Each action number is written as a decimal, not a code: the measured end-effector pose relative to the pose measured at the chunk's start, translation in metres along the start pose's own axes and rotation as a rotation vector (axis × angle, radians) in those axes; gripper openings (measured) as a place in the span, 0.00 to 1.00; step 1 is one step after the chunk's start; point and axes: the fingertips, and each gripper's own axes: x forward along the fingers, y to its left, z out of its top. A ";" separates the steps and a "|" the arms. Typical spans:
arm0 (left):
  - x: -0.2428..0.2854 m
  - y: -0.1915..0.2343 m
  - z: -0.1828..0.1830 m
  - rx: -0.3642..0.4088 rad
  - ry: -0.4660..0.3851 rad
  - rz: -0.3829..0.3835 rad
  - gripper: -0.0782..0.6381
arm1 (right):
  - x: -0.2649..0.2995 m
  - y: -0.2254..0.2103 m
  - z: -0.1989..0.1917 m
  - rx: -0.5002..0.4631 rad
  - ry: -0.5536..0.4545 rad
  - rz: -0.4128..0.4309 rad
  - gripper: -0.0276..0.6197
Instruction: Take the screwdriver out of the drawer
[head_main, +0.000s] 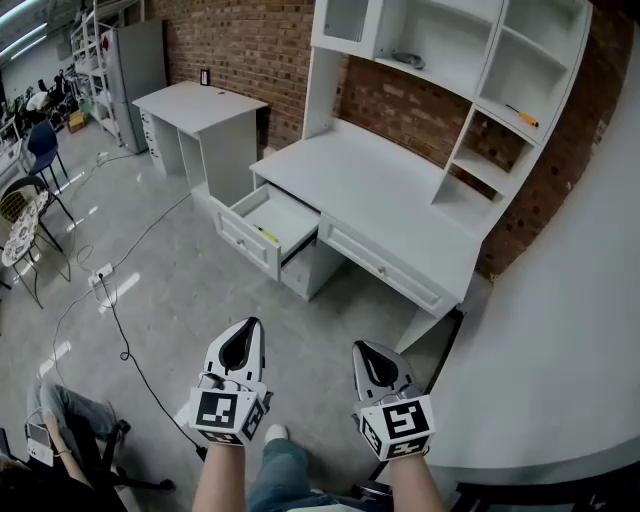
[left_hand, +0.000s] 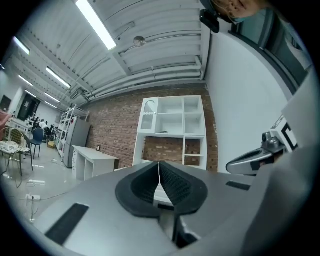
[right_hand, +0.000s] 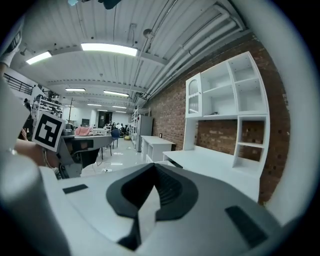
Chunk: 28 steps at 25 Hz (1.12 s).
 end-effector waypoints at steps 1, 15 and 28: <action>0.013 0.011 0.003 0.001 -0.004 -0.003 0.13 | 0.017 0.000 0.009 -0.007 -0.006 0.003 0.06; 0.119 0.129 0.027 0.036 -0.033 0.019 0.13 | 0.183 -0.011 0.072 -0.011 -0.060 0.025 0.06; 0.221 0.187 0.015 0.069 -0.018 0.114 0.13 | 0.311 -0.071 0.091 0.008 -0.098 0.092 0.06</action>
